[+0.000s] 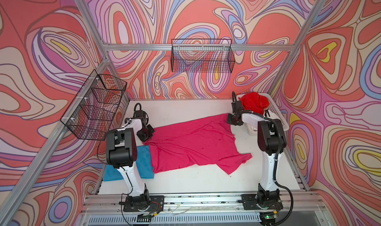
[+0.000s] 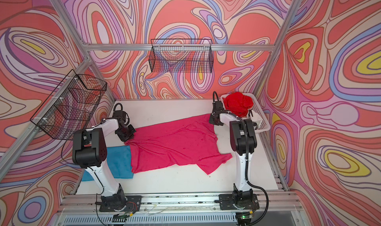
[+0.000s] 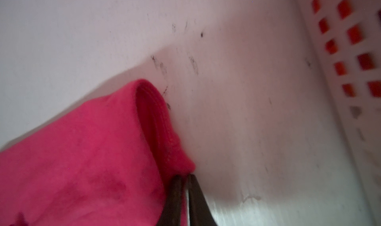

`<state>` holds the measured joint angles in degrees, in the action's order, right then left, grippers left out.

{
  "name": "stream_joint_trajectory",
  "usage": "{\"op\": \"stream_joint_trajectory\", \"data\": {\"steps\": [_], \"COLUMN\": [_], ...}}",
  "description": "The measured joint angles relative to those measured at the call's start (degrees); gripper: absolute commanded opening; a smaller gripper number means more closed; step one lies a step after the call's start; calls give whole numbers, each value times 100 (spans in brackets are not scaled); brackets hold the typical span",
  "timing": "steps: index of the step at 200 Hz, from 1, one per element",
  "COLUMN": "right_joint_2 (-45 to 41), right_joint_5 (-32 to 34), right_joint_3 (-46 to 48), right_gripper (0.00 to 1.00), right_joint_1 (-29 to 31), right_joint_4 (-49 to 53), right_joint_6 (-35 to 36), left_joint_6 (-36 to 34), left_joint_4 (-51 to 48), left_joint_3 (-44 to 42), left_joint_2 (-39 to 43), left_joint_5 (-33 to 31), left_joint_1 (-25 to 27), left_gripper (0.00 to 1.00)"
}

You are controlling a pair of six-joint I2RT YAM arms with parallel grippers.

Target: Fold and stack the t-shirts

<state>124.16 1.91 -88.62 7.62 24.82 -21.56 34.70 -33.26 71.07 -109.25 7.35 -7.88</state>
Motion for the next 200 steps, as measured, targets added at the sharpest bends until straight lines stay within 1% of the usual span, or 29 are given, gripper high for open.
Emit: {"op": "stream_joint_trajectory", "data": {"steps": [45,87,113,147,166,200], "right_joint_2": [-26,-28,-26,44,120,208], "right_joint_5": [-28,-35,-39,50,264,765], "right_joint_3": [33,35,13,-175,-341,-525], "right_gripper": [18,21,20,17,12,11], "right_joint_1": [31,72,72,79,90,155], "right_joint_4": [-22,-9,59,400,651,927], "right_joint_6": [4,11,61,205,321,470], "left_joint_6": [-15,-20,-22,-22,-22,-39], "left_joint_4": [9,22,24,31,44,52], "left_joint_3": [-9,-20,-24,-44,-59,-74], "left_joint_2": [9,11,11,26,33,44], "left_joint_5": [4,4,4,4,4,7], "left_joint_1": [-4,-4,-4,-4,-7,-11], "left_gripper": [9,9,9,9,9,9]}}
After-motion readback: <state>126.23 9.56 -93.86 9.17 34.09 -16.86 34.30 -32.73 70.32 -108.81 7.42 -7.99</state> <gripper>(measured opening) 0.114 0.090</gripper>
